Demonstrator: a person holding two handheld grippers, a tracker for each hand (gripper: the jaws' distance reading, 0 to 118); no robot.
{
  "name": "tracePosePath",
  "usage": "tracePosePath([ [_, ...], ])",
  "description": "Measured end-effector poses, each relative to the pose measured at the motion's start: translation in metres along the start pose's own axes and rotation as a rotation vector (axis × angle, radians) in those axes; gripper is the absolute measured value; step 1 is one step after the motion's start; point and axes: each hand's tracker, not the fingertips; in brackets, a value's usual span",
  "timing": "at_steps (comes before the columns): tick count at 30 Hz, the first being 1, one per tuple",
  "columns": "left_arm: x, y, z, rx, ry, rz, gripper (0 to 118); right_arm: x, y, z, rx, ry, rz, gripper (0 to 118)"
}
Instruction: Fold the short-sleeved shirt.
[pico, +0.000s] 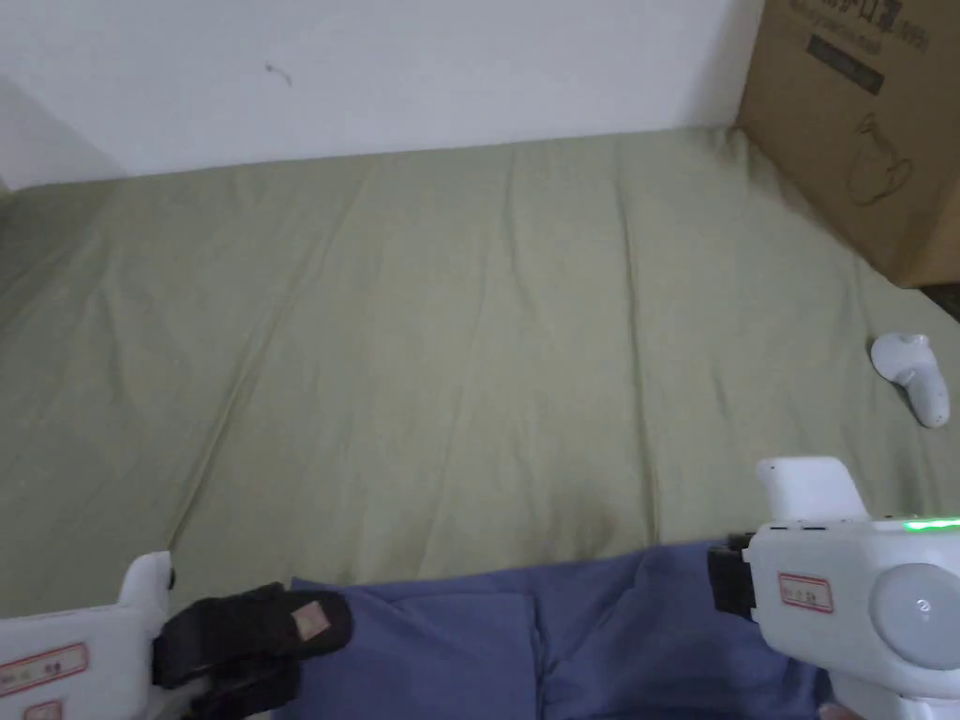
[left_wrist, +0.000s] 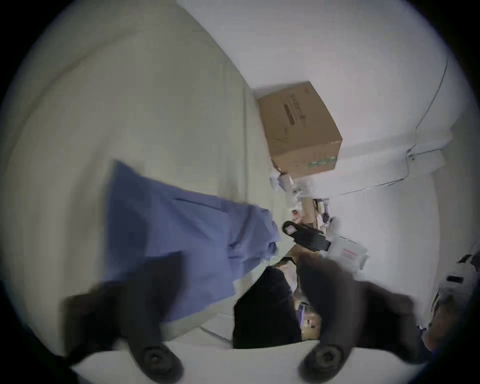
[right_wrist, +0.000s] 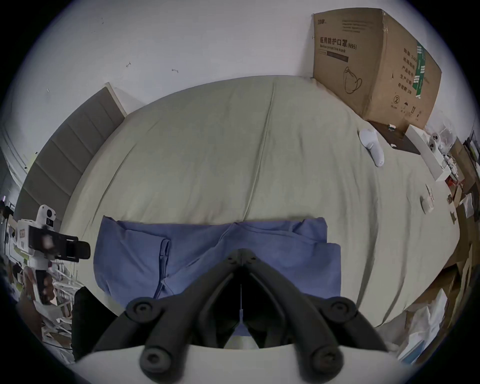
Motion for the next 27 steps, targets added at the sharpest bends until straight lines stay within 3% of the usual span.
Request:
tracePosePath([
  [4, -0.05, 0.009, 0.021, 0.047, -0.005, 0.109, 118, -0.002, 0.0, 0.0, -0.012, -0.002, 0.0, 0],
  [7, -0.084, 0.005, -0.004, 0.021, -0.11, 0.22, 118, -0.004, -0.002, -0.002, -0.028, -0.012, 0.004, 0],
  [9, -0.097, -0.001, -0.034, -0.065, -0.265, 0.28, 118, -0.004, -0.004, -0.004, -0.042, -0.014, -0.001, 0],
  [11, -0.09, 0.0, -0.058, -0.085, -0.411, 0.239, 118, -0.006, -0.005, -0.004, -0.056, -0.013, -0.006, 0],
  [12, -0.088, 0.001, -0.07, -0.106, -0.395, 0.211, 117, -0.005, -0.005, -0.005, -0.063, -0.007, -0.013, 0],
  [13, -0.087, 0.001, -0.079, -0.094, -0.363, 0.207, 111, -0.005, -0.006, -0.006, -0.073, -0.001, -0.021, 0],
  [14, -0.112, 0.013, -0.08, -0.087, -0.34, 0.204, 79, -0.005, -0.007, -0.007, -0.079, -0.002, -0.023, 0],
  [15, -0.12, 0.015, -0.087, -0.083, -0.252, 0.196, 31, -0.005, -0.007, -0.008, -0.083, -0.002, -0.024, 0],
  [16, -0.126, 0.015, -0.095, -0.095, -0.134, 0.186, 8, -0.005, -0.008, -0.009, -0.085, -0.003, -0.024, 0],
  [17, -0.138, 0.011, -0.094, -0.106, -0.013, 0.134, 8, -0.005, -0.008, -0.009, -0.089, 0.0, -0.027, 0],
  [18, -0.111, 0.005, -0.096, -0.04, -0.177, 0.114, 8, -0.005, -0.008, -0.009, -0.092, 0.003, -0.03, 0],
  [21, -0.088, 0.005, -0.093, -0.055, -0.039, 0.126, 8, -0.006, -0.006, -0.007, -0.088, 0.006, -0.03, 0],
  [25, -0.021, -0.008, -0.037, 0.017, 0.23, -0.11, 8, -0.007, 0.001, -0.002, -0.068, 0.012, -0.014, 0],
  [27, 0.007, -0.009, 0.004, 0.146, 0.483, -0.18, 8, -0.009, 0.004, 0.001, -0.052, 0.019, -0.002, 0],
])
